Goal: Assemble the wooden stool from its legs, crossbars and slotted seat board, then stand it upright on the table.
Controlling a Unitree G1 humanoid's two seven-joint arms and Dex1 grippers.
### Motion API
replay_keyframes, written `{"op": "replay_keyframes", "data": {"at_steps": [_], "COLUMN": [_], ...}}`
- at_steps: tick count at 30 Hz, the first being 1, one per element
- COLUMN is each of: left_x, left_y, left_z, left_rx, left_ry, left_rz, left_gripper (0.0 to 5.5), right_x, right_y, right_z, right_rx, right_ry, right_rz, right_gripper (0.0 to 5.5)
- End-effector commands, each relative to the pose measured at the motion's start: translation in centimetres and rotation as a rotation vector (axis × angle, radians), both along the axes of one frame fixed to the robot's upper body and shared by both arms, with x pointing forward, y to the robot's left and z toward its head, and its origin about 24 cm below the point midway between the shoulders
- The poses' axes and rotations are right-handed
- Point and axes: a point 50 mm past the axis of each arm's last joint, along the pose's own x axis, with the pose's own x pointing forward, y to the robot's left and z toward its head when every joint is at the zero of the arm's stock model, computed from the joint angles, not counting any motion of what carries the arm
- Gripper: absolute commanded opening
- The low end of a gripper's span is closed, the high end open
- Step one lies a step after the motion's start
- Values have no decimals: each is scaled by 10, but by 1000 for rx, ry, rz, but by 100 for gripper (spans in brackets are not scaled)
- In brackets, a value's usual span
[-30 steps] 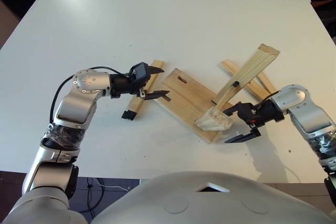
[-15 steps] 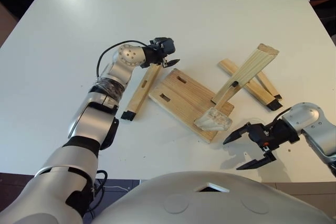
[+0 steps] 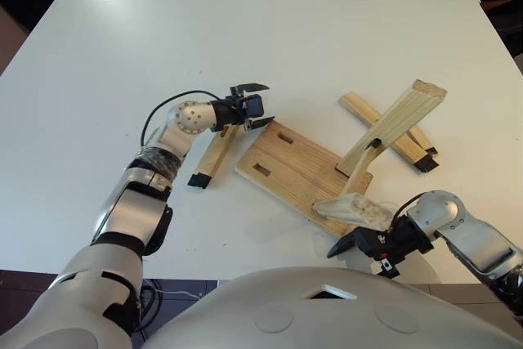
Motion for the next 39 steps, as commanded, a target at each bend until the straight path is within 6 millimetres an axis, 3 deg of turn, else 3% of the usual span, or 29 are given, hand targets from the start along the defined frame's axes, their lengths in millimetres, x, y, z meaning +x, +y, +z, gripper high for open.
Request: {"op": "replay_keyframes", "data": {"at_steps": [1, 5, 11, 21, 25, 31, 34, 36, 39], "left_x": [-49, -73, -104, -113, -118, -105, -80, -57, -30], "left_y": [46, 59, 56, 26, 8, 10, 15, 20, 17], "left_z": [-39, -33, -27, -14, -6, 39, 62, 63, 50], "left_rx": [183, 215, 200, 104, 37, -161, -220, -191, -158], "left_ry": [177, 167, 178, 220, 248, 299, 224, 158, 116], "left_rz": [16, 12, -3, -25, -54, 18, 98, 176, 236], "left_gripper": [381, 381, 381, 381, 381, 381, 381, 381, 381], "right_x": [17, 44, 83, 115, 127, 130, 134, 138, 140], "right_y": [-16, -26, -26, -10, -18, -48, -50, -49, -42], "right_z": [-10, -9, -8, -11, -9, -5, -5, -6, -8], "right_rx": [-115, -144, -135, -111, -143, -219, -226, -221, -214], "right_ry": [-99, -217, -387, -462, -490, -525, -545, -554, -556], "right_rz": [-109, -221, -403, -466, -478, -504, -521, -539, -540], "right_gripper": [309, 309, 309, 309, 309, 309, 309, 309, 309]}}
